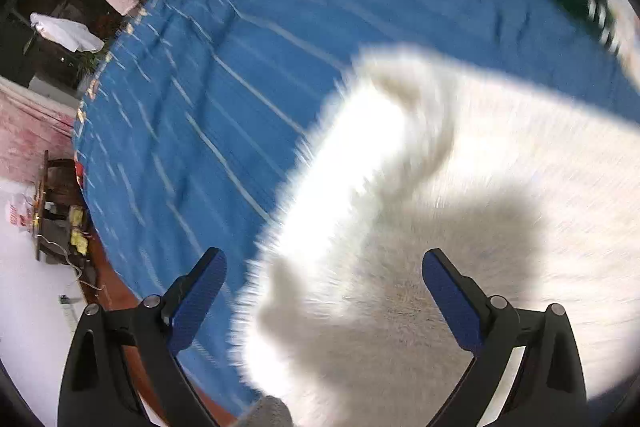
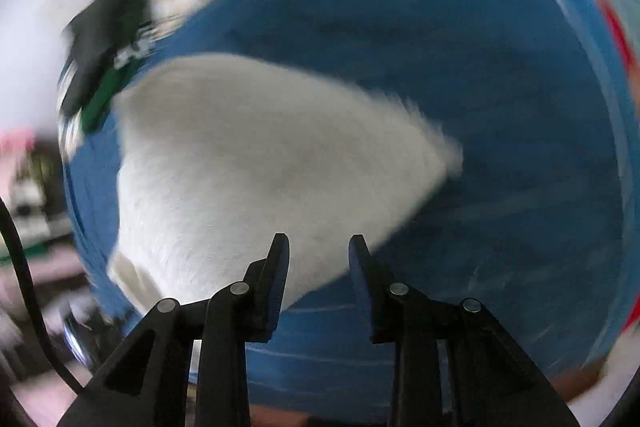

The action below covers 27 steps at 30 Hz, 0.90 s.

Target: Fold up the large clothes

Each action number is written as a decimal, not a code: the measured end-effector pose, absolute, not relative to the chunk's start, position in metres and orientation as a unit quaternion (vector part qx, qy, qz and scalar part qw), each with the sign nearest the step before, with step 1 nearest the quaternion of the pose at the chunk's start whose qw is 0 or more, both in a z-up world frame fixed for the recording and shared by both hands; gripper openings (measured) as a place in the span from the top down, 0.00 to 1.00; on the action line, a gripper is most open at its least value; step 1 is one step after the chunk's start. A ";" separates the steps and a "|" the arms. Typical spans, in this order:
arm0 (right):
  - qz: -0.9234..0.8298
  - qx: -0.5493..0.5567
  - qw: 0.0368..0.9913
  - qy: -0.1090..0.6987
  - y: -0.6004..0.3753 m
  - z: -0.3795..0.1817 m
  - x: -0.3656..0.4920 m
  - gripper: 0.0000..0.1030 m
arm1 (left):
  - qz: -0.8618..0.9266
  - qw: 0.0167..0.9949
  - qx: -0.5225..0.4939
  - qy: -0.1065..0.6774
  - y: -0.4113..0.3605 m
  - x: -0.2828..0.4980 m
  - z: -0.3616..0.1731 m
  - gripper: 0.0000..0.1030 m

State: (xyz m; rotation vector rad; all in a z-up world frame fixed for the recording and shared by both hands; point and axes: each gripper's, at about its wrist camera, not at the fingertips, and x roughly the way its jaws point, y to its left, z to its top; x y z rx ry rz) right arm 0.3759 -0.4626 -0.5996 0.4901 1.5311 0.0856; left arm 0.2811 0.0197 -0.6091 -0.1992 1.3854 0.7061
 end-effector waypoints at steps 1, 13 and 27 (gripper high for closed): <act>0.066 0.168 0.702 0.689 -0.445 -0.587 0.379 0.67 | 0.318 0.702 -0.093 0.631 0.019 0.281 -0.624 0.02; 0.139 0.064 0.654 0.741 -0.284 -0.665 0.565 0.69 | 0.265 0.747 -0.257 0.553 0.079 0.269 -0.650 0.00; 0.203 -0.023 0.628 0.751 -0.221 -0.609 0.537 0.67 | 0.312 0.711 -0.160 0.609 0.046 0.258 -0.589 0.00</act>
